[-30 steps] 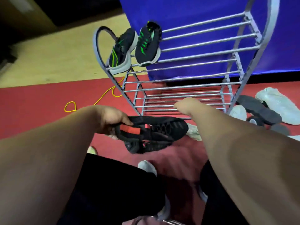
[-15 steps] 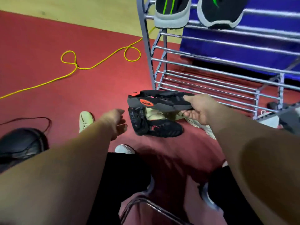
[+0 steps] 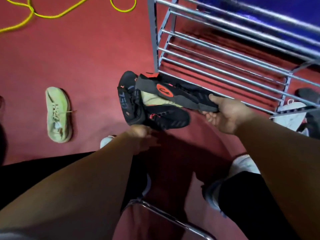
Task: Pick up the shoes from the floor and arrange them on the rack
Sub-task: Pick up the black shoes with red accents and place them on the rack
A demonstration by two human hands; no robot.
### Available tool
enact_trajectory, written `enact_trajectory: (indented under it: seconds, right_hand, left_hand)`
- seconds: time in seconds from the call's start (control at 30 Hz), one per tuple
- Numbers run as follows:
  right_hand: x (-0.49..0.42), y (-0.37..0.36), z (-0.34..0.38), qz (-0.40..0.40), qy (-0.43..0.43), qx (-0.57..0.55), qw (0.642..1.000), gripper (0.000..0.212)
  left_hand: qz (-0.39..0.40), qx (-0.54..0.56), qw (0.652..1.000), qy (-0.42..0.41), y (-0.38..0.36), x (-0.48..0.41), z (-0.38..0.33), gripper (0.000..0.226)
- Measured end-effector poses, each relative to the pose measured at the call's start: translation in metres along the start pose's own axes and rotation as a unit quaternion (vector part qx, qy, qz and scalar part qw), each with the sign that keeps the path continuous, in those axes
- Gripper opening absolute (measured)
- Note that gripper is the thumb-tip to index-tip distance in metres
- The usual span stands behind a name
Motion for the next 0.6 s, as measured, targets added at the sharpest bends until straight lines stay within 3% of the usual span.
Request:
enact_trajectory:
  seconds: [0.1,0.2,0.23,0.33,0.43,0.53,0.6]
  right_hand:
    - [-0.005,-0.011,0.004,-0.001,-0.019,-0.037,0.999,0.02]
    - [-0.004,-0.028,0.007,-0.003,-0.025,-0.069,0.997,0.02]
    - [-0.004,-0.034,0.006,-0.001,-0.025,-0.075,0.997,0.02]
    - [-0.007,-0.045,0.002,0.0,-0.025,-0.086,0.996,0.02]
    - [-0.014,-0.043,-0.004,-0.01,-0.025,-0.091,0.996,0.021]
    - [-0.021,-0.033,-0.011,-0.033,-0.029,-0.078,0.996,0.021]
    - [-0.026,-0.025,-0.017,-0.054,-0.033,-0.07,0.996,0.02]
  left_hand:
    - [-0.114,0.076,0.99,-0.046,0.028,-0.019,-0.011,0.021]
    - [-0.179,0.178,0.964,-0.089,0.065,-0.041,-0.018,0.072]
    - [-0.184,0.198,0.959,-0.09,0.073,-0.048,-0.019,0.074]
    - [-0.186,0.173,0.964,-0.075,0.076,-0.05,-0.02,0.039]
    - [-0.173,0.156,0.971,-0.055,0.065,-0.059,-0.014,0.039]
    - [-0.144,0.151,0.977,-0.04,0.048,-0.069,-0.014,0.016]
    - [-0.147,0.161,0.975,-0.036,0.044,-0.074,-0.018,0.014]
Point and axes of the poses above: each hand's wrist, its own x-axis away from the middle knuckle, its own y-axis out of the back of the hand, z = x × y, the point moved 7 cm from there along -x, towards the middle knuckle, and after that the axes turned 8 degrees about -z, right-handed, at the moved point
